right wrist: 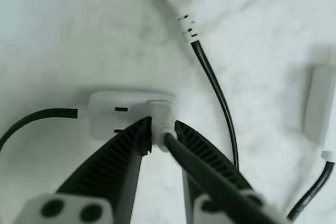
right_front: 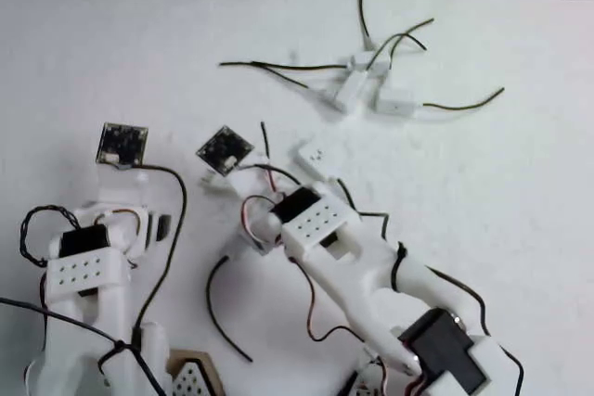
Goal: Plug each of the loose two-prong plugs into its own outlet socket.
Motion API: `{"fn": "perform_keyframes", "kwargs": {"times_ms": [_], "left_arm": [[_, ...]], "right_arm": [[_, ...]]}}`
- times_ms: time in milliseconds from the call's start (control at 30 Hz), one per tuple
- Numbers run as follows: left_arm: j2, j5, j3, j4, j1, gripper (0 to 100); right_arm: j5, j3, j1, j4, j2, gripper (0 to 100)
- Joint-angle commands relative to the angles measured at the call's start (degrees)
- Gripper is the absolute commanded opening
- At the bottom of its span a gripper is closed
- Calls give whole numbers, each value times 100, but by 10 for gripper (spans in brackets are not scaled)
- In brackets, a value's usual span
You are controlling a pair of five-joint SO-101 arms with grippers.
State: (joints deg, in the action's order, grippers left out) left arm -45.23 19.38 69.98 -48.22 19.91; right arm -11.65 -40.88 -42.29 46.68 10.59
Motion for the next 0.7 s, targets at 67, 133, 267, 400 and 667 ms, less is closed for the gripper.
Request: {"fn": "perform_keyframes", "kwargs": {"times_ms": [67, 133, 267, 400, 667], "left_arm": [[-127, -62, 9, 97, 66, 252], [-127, -62, 9, 97, 66, 252], [-127, -62, 9, 97, 66, 252], [-127, -62, 9, 97, 66, 252], [-127, -62, 9, 88, 66, 252]], "right_arm": [[-18, 730, 558, 400, 796, 17], [-9, 1055, 804, 523, 892, 17], [0, 1688, 1297, 585, 901, 17], [237, 2268, 1780, 567, 892, 17], [1160, 3095, 2668, -295, 189, 17]]}}
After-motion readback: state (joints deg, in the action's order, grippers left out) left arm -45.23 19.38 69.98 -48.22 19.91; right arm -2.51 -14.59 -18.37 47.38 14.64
